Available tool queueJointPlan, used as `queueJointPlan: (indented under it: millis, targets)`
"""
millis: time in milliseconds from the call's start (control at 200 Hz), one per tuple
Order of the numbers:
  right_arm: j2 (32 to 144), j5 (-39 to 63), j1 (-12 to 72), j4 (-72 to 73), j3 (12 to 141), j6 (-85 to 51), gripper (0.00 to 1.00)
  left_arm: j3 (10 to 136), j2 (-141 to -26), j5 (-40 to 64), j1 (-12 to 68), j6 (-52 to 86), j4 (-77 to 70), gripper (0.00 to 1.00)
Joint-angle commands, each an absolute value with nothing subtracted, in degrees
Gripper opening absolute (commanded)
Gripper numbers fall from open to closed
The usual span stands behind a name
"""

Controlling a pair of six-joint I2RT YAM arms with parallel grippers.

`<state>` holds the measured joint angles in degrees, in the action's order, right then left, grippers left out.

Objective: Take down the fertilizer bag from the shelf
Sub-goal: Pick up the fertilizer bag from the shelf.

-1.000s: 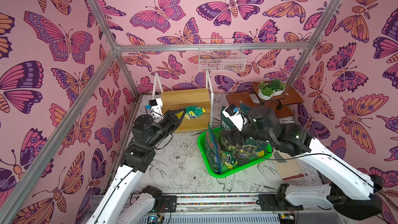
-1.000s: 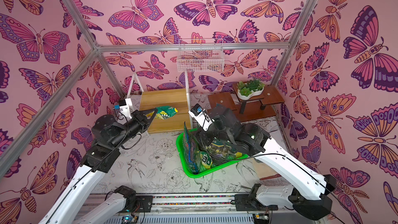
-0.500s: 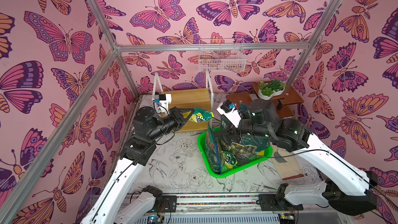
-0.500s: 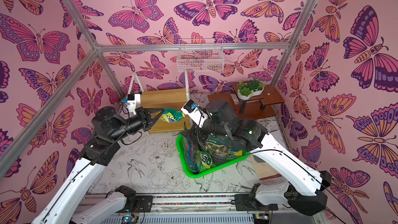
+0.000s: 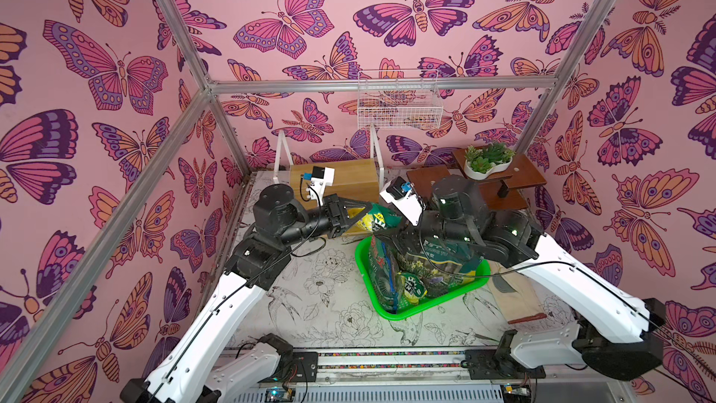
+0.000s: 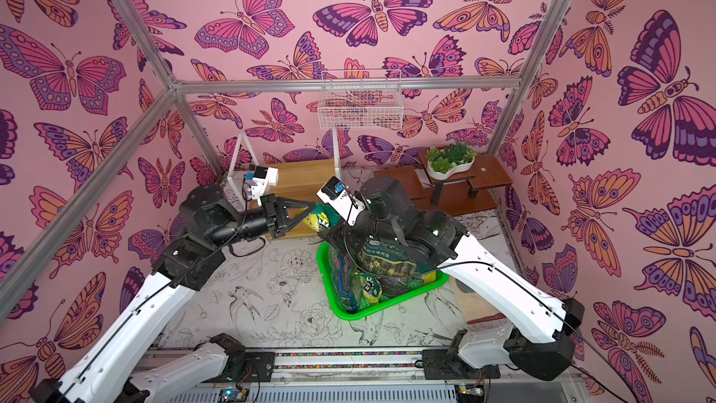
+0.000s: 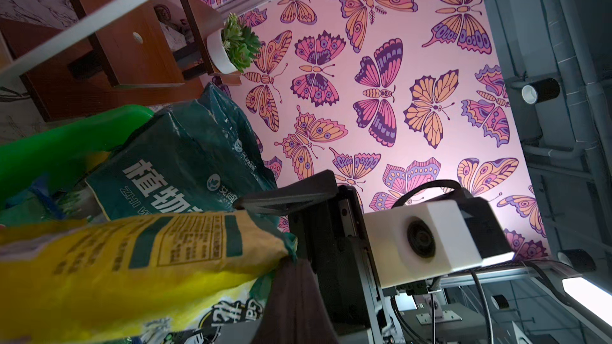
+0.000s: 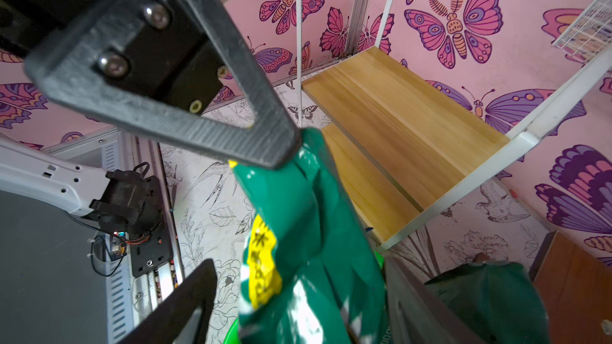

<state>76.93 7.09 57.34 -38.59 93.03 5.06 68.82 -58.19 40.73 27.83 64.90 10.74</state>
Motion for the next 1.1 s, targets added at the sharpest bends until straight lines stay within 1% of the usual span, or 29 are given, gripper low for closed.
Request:
queueJointPlan:
  millis: [0, 105, 230, 290, 340, 466, 481, 496, 561, 596, 601, 611, 726, 776, 871, 986, 1091]
  targets:
    - [76.38, 5.8, 57.04, -37.0, 93.57, 5.67, 0.67, 71.19, -57.66, 43.02, 28.54, 63.46, 6.59, 0.0]
    - [76.34, 5.76, 57.04, -36.86, 93.26, 5.5, 0.52, 71.32, -57.57, 42.74, 29.0, 63.26, 6.59, 0.0]
    - [75.94, 5.93, 57.03, -36.53, 92.81, 5.27, 0.31, 70.93, -57.4, 42.29, 29.27, 63.07, 6.55, 0.0]
    - [75.72, 5.92, 57.04, -36.39, 92.66, 5.19, 0.29, 70.51, -57.24, 41.89, 29.36, 63.02, 6.52, 0.0]
    - [75.54, 6.12, 57.04, -36.19, 92.55, 5.1, 0.24, 70.26, -57.13, 41.54, 29.42, 62.98, 6.59, 0.0]
    - [75.07, 6.42, 57.02, -35.73, 92.29, 4.66, 0.2, 69.37, -56.69, 39.99, 29.44, 62.84, 6.58, 0.01]
    - [74.99, 6.44, 57.03, -35.74, 92.21, 4.58, 0.2, 69.27, -56.56, 39.74, 29.44, 62.86, 6.57, 0.07]
    - [74.97, 6.5, 57.04, -35.67, 92.2, 4.51, 0.2, 69.14, -56.48, 39.43, 29.44, 62.86, 6.59, 0.16]
    - [74.72, 6.63, 56.98, -35.5, 92.02, 4.35, 0.16, 68.39, -55.97, 37.46, 29.44, 62.84, 6.58, 0.6]
    - [74.62, 6.64, 57.04, -35.42, 91.94, 4.31, 0.15, 67.93, -55.45, 35.85, 29.44, 62.89, 6.52, 0.95]
    - [74.62, 6.61, 57.04, -35.42, 91.89, 4.31, 0.15, 67.8, -55.41, 35.59, 29.44, 62.87, 6.56, 0.98]
    - [74.55, 6.66, 57.04, -35.4, 91.86, 4.31, 0.14, 67.6, -55.21, 35.02, 29.44, 62.89, 6.58, 0.99]
    - [74.05, 6.54, 57.04, -35.33, 91.6, 4.27, 0.1, 65.45, -52.68, 27.88, 29.43, 61.66, 7.56, 1.0]
    - [73.7, 6.37, 57.04, -35.56, 91.43, 4.31, 0.07, 65.13, -51.71, 25.2, 29.36, 60.33, 8.8, 1.0]
    - [72.61, 5.61, 57.03, -36.27, 91.14, 4.44, 0.05, 65.04, -49.93, 19.03, 29.36, 57.56, 12.12, 1.0]
    - [70.69, 3.97, 57.03, -38.31, 91.05, 4.32, 0.05, 63.81, -47.72, 10.12, 29.36, 54.35, 15.71, 1.0]
    - [67.58, 1.31, 57.04, -41.53, 90.58, 3.4, 0.05, 61.95, -46.31, 5.53, 29.36, 53.7, 15.94, 1.0]
